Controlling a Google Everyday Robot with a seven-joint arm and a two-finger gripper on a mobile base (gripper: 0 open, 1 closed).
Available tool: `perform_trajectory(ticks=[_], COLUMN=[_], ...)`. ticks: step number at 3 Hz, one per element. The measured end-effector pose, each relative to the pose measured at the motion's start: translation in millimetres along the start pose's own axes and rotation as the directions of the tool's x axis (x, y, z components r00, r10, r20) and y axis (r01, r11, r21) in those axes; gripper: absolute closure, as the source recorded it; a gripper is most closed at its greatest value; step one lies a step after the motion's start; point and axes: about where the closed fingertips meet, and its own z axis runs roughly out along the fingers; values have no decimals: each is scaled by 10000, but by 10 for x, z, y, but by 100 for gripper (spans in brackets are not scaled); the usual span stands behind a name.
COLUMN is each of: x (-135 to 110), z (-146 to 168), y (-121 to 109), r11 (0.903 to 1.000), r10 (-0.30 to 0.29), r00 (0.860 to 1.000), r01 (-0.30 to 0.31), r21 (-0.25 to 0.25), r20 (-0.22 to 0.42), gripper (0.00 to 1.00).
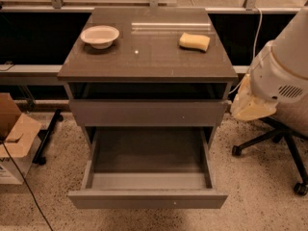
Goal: Close middle drawer
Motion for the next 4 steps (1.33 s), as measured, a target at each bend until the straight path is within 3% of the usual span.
perform_trajectory(ticks=[2, 3, 4], x=[92, 238, 477], z=[994, 1521, 2020], y=[335, 560, 744], r11=[9929, 9848, 9696], r10=[-74, 18, 548], r00=[9984, 9935, 9877], r01=[140, 181, -175], r21=[-1184, -1729, -2443], r20=[559, 1142, 1467], gripper=[100, 100, 100])
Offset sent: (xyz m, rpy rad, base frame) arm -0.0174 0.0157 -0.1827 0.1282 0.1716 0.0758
